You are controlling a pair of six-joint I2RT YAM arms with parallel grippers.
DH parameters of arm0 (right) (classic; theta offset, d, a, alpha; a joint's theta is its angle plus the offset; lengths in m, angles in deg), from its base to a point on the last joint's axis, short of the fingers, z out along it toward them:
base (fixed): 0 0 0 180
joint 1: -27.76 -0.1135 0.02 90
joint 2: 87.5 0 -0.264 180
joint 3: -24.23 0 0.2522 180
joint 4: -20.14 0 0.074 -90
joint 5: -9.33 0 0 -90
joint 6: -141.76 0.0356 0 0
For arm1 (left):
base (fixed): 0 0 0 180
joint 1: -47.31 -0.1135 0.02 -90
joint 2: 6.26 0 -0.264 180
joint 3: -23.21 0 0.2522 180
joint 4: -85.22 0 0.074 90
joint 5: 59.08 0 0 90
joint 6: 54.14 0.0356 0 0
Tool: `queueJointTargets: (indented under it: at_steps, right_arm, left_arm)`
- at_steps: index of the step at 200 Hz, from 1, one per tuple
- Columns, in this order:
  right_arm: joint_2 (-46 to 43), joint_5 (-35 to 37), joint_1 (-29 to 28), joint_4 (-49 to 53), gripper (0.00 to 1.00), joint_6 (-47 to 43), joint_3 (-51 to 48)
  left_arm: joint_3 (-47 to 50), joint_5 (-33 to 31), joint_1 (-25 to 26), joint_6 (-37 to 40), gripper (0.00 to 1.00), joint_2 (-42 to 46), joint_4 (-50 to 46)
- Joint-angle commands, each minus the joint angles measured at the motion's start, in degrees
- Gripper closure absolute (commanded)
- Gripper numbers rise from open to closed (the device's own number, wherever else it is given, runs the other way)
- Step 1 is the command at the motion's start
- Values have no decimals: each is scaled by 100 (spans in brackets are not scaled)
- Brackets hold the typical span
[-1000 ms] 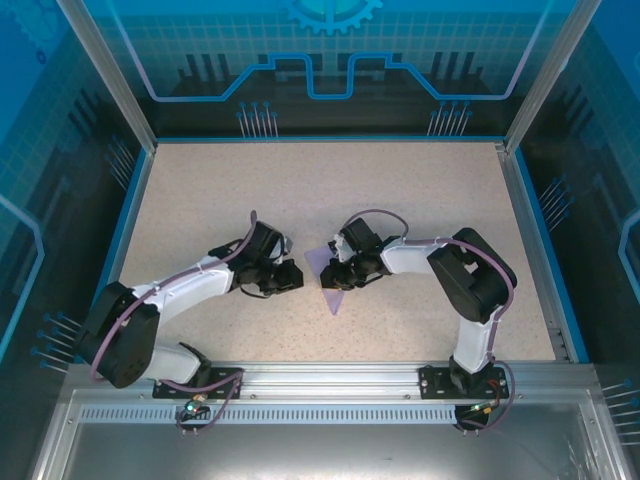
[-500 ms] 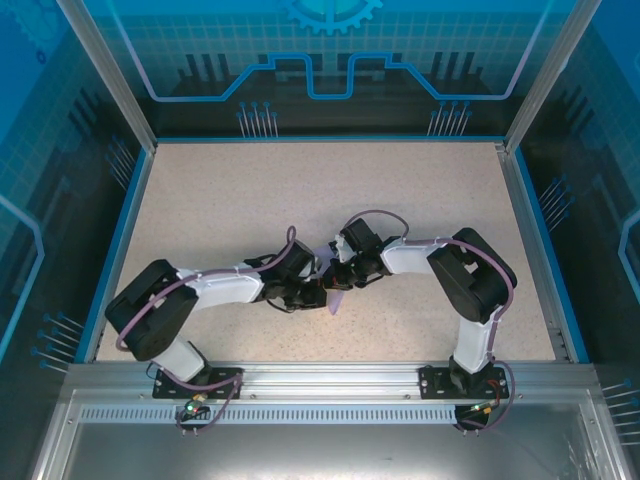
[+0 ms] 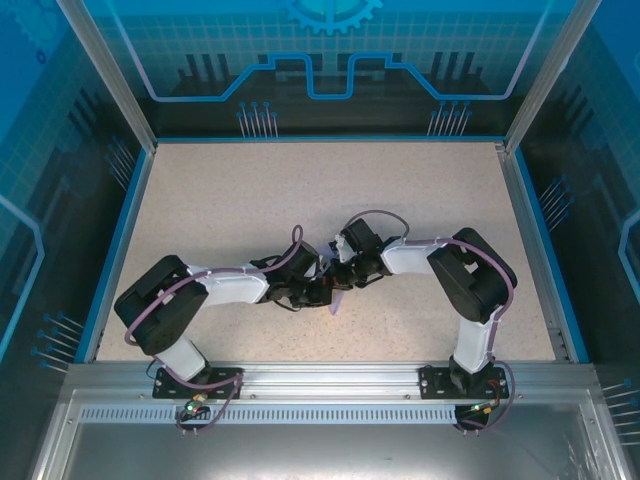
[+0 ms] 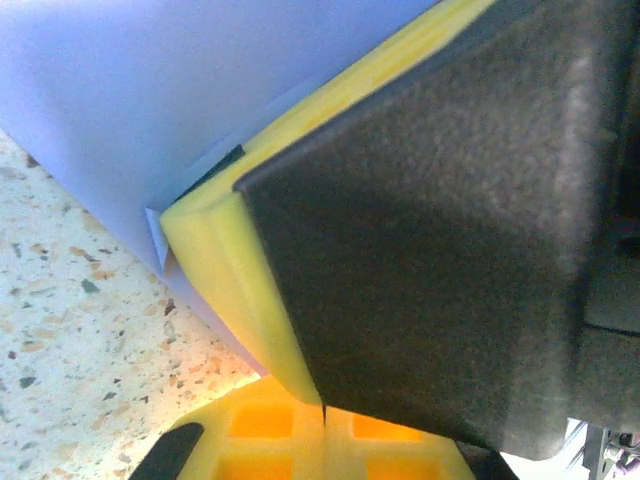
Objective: Fold a paper plane with a square sheet of paper (pick it up from the middle)
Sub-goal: Third fold the triangle at the center of the table.
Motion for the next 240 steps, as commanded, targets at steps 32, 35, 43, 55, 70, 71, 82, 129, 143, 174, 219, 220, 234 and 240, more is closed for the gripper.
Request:
queueJointTargets:
  at_steps: [32,35,43,55,70,71,82,129,143,174,219,220,234,240]
  right_arm:
    - [187,197,5,500,100,-96,-260]
    - [183,192,6,493,100,-96,-260]
    - [175,181,8,492,100,-89,-261]
    - [146,155,20,466,99,-79,-268]
    - [81,153,35,456,96,-62,-265]
    - [79,152,36,456,96,-57,-263]
    - [15,153,56,465,92,-47,-261]
    - [-328,226,161,624,75,-83,-252]
    - [-450,257,231,642,74,-96,-295]
    - [-594,273,344,650,74,-115,-462]
    - [-881,370,536,631,72,-114,-639]
    - [-885,371,541,632,72,-114,-643]
    - [-940,364,602,632,68,-141,-657]
    - [-973,373,616,641,67,-149,-673]
  left_arm:
    - [56,-175,29,-59,98,-232,437]
    - [46,-185,27,-42,98,-239,424]
    - [50,-194,20,-19,98,-257,395]
    - [74,-186,22,4,99,-311,375]
    - [86,-184,23,46,99,-360,324]
    - [85,-185,19,49,99,-362,323]
    - [110,-199,26,68,99,-373,310]
    - [74,-163,26,166,99,-487,217]
    - [62,-161,25,179,99,-492,202]
    - [13,-137,24,234,99,-523,148]
    - [-99,-90,32,374,99,-567,1]
    - [-99,-89,37,380,99,-571,-1]
    - [-169,-80,42,461,99,-605,-93]
    - [-206,-89,56,498,99,-627,-158]
